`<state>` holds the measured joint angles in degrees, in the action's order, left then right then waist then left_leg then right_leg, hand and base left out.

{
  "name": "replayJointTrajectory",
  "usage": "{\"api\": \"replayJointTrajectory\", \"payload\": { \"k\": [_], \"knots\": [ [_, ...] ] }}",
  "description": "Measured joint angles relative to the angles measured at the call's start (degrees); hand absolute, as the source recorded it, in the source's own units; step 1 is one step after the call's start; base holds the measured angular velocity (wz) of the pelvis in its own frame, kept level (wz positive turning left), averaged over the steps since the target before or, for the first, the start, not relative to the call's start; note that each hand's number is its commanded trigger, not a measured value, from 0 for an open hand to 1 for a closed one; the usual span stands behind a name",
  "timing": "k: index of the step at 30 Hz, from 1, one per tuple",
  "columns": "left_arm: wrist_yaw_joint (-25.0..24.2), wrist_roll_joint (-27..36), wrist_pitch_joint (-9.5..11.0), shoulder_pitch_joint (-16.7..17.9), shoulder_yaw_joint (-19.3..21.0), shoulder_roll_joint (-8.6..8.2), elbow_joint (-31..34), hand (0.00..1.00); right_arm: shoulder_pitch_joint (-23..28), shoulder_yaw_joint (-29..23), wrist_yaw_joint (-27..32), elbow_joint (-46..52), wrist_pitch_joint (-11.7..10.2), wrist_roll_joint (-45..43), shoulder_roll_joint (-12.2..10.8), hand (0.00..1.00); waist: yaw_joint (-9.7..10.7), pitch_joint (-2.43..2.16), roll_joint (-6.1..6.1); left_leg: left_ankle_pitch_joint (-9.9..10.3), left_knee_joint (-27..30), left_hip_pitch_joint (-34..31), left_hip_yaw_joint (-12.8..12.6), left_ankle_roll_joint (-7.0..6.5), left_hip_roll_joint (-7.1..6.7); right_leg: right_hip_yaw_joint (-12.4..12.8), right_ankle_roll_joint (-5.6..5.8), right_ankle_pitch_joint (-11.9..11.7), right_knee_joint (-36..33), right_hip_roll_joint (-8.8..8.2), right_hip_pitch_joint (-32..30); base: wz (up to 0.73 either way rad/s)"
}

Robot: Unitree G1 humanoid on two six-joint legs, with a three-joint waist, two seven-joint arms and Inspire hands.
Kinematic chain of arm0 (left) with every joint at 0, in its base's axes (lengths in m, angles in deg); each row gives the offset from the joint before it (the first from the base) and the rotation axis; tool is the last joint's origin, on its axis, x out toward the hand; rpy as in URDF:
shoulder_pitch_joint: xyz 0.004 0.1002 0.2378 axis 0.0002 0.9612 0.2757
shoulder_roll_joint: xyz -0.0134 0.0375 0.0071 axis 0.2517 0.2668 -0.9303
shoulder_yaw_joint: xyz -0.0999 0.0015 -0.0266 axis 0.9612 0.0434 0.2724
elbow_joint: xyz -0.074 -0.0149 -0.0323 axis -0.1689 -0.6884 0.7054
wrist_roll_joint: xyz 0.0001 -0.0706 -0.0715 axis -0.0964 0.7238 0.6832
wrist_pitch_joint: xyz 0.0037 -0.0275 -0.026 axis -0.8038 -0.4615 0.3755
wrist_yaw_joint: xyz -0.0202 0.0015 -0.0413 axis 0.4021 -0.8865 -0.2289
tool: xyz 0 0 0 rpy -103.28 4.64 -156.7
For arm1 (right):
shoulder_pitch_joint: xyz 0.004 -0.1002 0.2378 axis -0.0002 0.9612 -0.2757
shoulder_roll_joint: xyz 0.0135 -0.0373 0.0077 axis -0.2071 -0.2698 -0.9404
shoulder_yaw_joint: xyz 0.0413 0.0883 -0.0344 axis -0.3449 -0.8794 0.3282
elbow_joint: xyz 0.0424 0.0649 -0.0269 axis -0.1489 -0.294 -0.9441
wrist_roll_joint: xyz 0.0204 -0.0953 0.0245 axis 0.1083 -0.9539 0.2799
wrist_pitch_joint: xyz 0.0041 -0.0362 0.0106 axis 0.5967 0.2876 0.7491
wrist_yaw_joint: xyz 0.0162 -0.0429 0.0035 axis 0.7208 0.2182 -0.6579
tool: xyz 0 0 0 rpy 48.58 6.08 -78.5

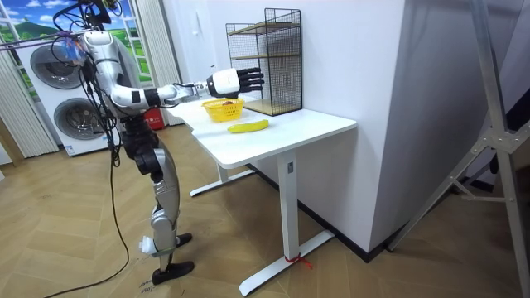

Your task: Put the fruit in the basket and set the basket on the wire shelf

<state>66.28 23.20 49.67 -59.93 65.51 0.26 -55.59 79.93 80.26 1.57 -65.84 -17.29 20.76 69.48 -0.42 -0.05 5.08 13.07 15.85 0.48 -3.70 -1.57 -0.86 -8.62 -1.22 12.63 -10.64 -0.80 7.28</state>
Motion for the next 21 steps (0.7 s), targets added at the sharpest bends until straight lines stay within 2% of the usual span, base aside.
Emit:
{"api": "replayJointTrajectory", "payload": {
  "k": [4, 11, 14, 20, 21],
  "knots": [
    [-0.4, 0.0, -0.1, 0.2, 0.2, -0.05, 1.1, 0.00, 0.0, 0.0, -0.2, -1.6, 0.4, -0.6, 0.0, 0.00, 0.1, -0.34, -0.61, 0.0, 0.0, 0.1, 0.3, 0.00, -0.02, -0.5, 0.00, 0.0, 0.0, -0.12, 0.0, 0.02],
    [-0.3, 0.0, -0.5, 1.0, 0.9, -0.20, 3.0, 0.00, 0.0, -0.2, -1.3, -3.9, 0.7, -1.1, 0.0, 0.00, 0.1, -0.29, -0.99, 0.0, -0.1, 0.2, 0.6, 0.00, 0.06, -0.8, 0.00, 0.0, 0.1, -0.10, 0.0, 0.02],
    [-0.2, 0.0, -0.6, 0.9, 1.1, -0.20, 3.6, 0.00, 0.0, -0.2, -2.1, -4.4, 1.7, -1.1, 0.0, 0.00, 0.0, -0.24, -1.09, 0.0, -0.1, 0.2, 0.6, -0.01, 0.08, -0.8, 0.00, 0.0, 0.0, -0.11, 0.0, 0.00],
    [-0.1, -0.1, -1.1, 1.0, 2.3, -0.22, 4.7, 0.00, -0.2, -0.1, -5.2, -10.2, 1.9, -1.6, 0.0, 0.00, -0.6, -0.17, -1.14, 0.0, -0.2, 0.2, 0.5, -0.01, 0.04, -0.8, 0.01, 0.0, 0.0, -0.12, 0.0, 0.00],
    [-0.1, -0.1, -1.1, 1.0, 2.4, -0.22, 4.7, 0.00, -0.2, -0.1, -5.8, -11.4, 2.4, -1.6, 0.0, 0.00, -0.9, -0.11, -1.12, 0.0, -0.2, 0.2, 0.5, -0.01, 0.02, -0.8, 0.01, 0.0, 0.0, -0.11, 0.0, 0.00]
  ]
}}
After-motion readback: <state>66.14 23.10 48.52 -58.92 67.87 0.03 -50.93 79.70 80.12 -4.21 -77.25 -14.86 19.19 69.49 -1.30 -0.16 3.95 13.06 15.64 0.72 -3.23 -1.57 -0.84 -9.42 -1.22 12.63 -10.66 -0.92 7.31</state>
